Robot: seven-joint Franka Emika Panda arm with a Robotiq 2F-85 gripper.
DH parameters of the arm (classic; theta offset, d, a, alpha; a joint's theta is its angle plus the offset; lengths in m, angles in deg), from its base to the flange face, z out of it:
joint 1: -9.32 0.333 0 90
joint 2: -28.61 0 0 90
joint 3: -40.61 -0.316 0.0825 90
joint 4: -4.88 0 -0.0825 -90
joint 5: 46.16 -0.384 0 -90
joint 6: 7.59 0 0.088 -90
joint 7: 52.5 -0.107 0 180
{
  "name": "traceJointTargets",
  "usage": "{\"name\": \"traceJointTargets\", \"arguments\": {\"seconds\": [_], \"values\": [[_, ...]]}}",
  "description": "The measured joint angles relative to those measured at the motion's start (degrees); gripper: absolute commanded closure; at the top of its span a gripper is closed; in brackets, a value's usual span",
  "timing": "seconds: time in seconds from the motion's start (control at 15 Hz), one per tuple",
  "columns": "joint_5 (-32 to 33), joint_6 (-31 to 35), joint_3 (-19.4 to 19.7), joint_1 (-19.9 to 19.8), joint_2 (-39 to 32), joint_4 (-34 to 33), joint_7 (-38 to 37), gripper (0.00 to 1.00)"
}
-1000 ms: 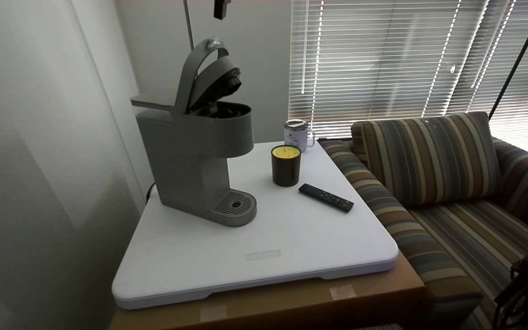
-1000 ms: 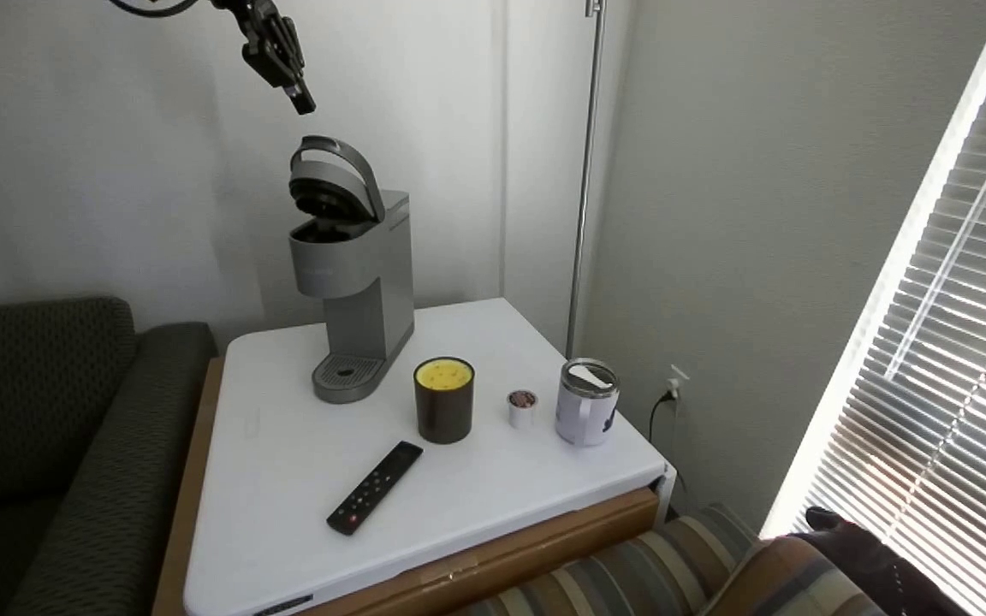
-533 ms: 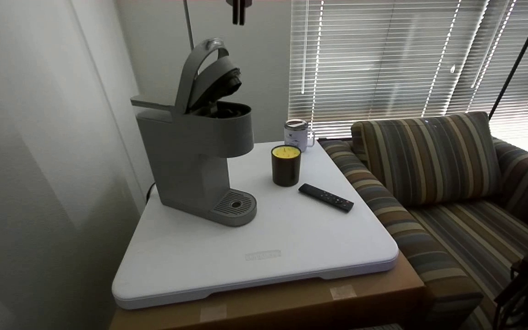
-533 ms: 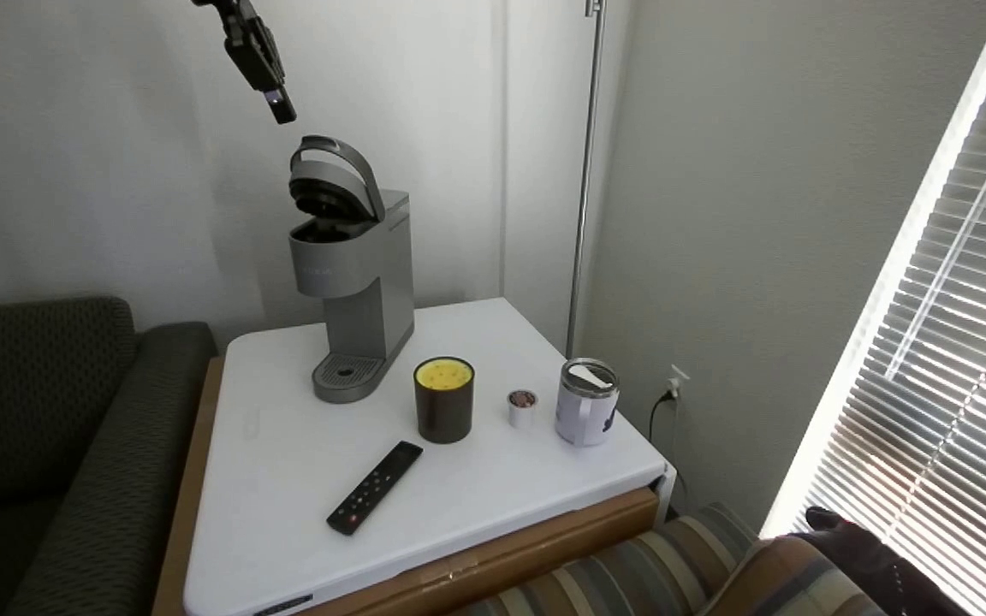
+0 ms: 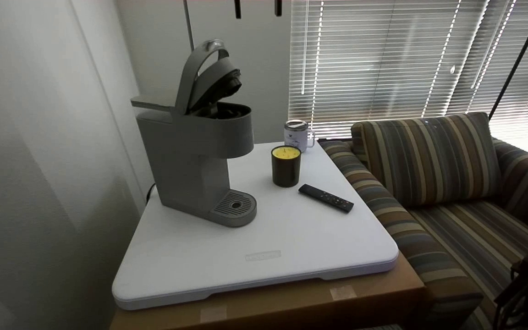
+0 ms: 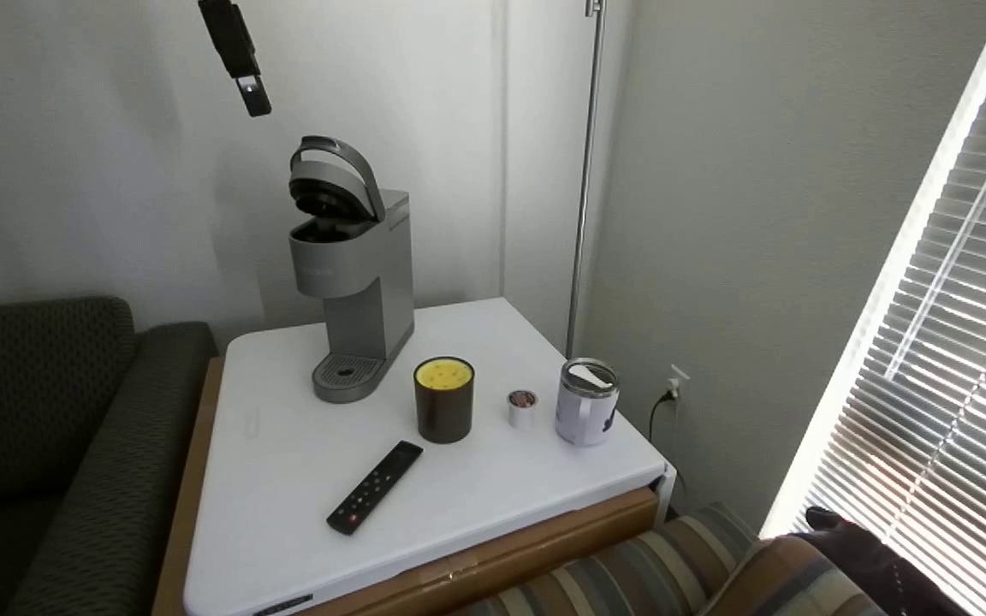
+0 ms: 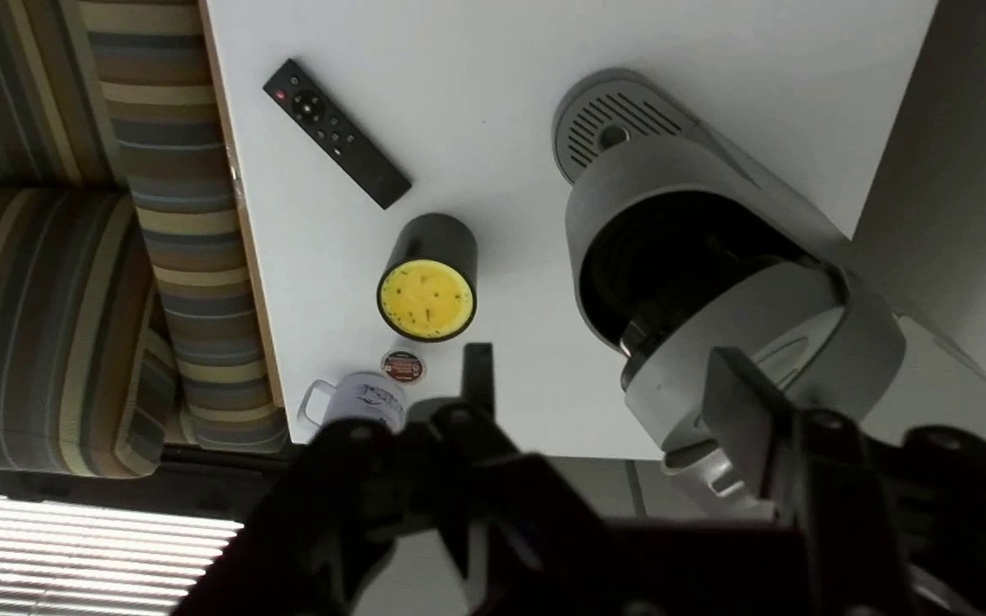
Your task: Close the lid of the coffee maker and then open it
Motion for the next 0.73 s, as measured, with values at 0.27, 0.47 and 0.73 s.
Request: {"name": "traceJointTargets", "arguments": {"seconds": [0.27,0.47,0.73], "values": [[-1.9,-9.0,-0.9,0.0,0.0,-2.1,5.3,0.00],[-2.2,-13.8,-1.5,0.0,0.0,-3.4,8.2,0.00],[-2.2,-16.9,-1.9,0.0,-0.1,-4.3,9.7,0.00]]}}
